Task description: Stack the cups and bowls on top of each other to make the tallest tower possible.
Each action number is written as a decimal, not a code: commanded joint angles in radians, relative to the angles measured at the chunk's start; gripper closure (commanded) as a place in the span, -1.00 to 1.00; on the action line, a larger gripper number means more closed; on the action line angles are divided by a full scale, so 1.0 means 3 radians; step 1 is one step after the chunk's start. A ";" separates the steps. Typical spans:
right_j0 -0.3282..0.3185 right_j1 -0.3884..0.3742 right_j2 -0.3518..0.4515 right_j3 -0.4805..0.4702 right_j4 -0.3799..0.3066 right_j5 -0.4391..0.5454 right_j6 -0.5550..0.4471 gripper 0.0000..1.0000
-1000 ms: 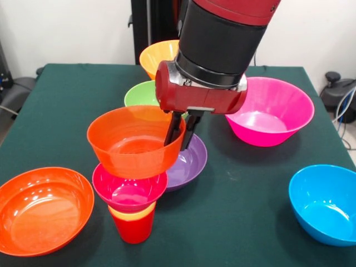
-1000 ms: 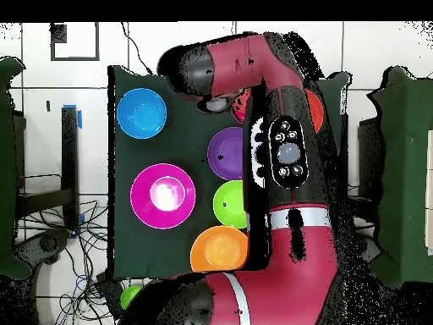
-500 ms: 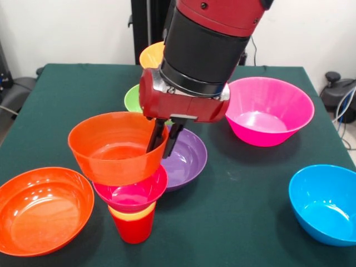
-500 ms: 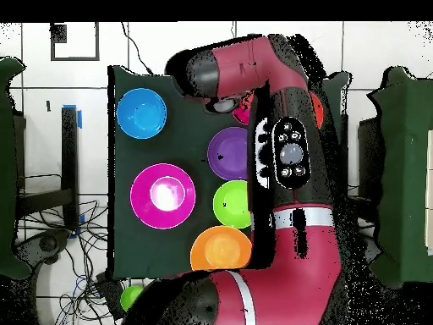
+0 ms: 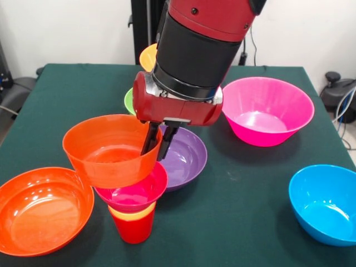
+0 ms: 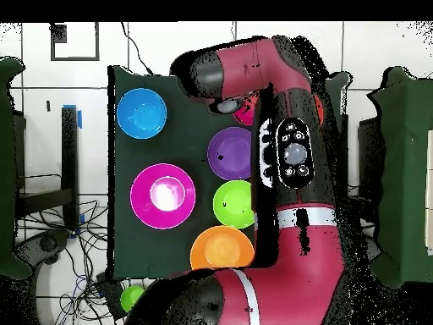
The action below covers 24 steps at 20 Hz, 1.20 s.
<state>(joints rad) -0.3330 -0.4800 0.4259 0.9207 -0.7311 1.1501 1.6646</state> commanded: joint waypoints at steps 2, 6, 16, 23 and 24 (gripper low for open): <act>0.0033 0.0229 -0.0026 0.0089 -0.0197 -0.0049 -0.0682 1.00; 0.0067 0.0287 -0.0016 -0.0005 -0.0195 -0.0009 -0.0636 1.00; 0.0079 0.0260 -0.0052 0.0014 -0.0180 -0.0033 -0.0561 1.00; 0.0068 0.0225 -0.0088 0.0114 -0.0180 -0.0089 -0.0522 1.00; 0.0069 0.0225 -0.0090 0.0110 -0.0181 -0.0081 -0.0524 1.00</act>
<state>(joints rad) -0.3281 -0.4002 0.4255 0.9205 -0.7320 1.1499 1.6646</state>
